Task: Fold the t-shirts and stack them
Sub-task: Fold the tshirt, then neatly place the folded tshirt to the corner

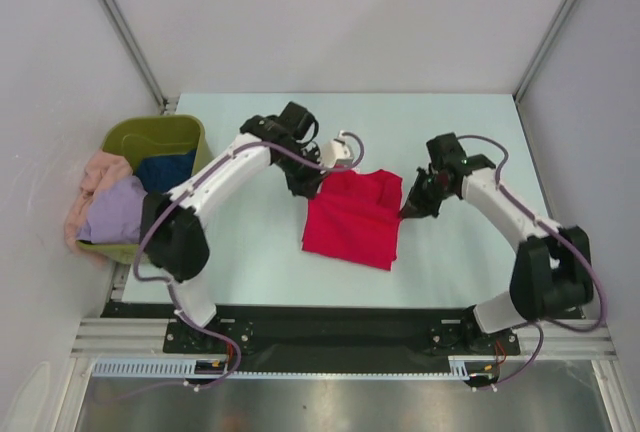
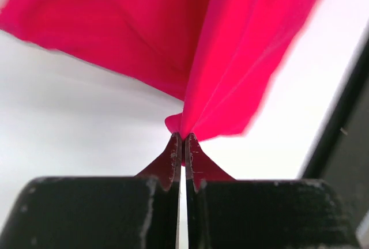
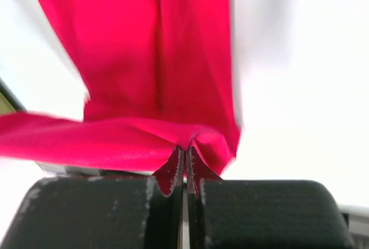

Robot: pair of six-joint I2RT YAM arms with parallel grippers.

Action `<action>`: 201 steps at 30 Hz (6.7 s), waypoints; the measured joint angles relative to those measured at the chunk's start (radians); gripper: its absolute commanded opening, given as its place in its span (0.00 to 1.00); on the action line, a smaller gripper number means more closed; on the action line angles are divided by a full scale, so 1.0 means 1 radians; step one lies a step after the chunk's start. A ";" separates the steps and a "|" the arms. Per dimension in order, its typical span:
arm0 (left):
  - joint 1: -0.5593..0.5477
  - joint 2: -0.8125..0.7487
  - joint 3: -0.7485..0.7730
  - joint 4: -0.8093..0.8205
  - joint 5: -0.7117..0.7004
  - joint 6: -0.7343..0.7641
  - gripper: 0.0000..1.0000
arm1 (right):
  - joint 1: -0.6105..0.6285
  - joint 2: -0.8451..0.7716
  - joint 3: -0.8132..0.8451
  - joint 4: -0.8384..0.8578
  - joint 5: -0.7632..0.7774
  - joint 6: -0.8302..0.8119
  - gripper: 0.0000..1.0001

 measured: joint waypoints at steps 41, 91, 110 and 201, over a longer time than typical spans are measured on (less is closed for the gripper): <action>0.211 0.376 0.148 0.453 -0.143 -0.468 0.59 | -0.026 0.259 0.090 0.288 0.139 -0.129 0.70; 0.149 0.409 0.176 0.811 0.129 -0.655 0.00 | -0.179 0.422 0.157 0.508 0.140 -0.092 0.00; 0.146 0.638 0.388 0.737 -0.072 -0.737 0.54 | -0.206 0.515 0.265 0.483 0.170 -0.113 0.61; 0.356 0.224 -0.013 0.482 -0.075 -0.517 0.60 | -0.635 1.154 1.163 0.425 0.573 -0.115 0.00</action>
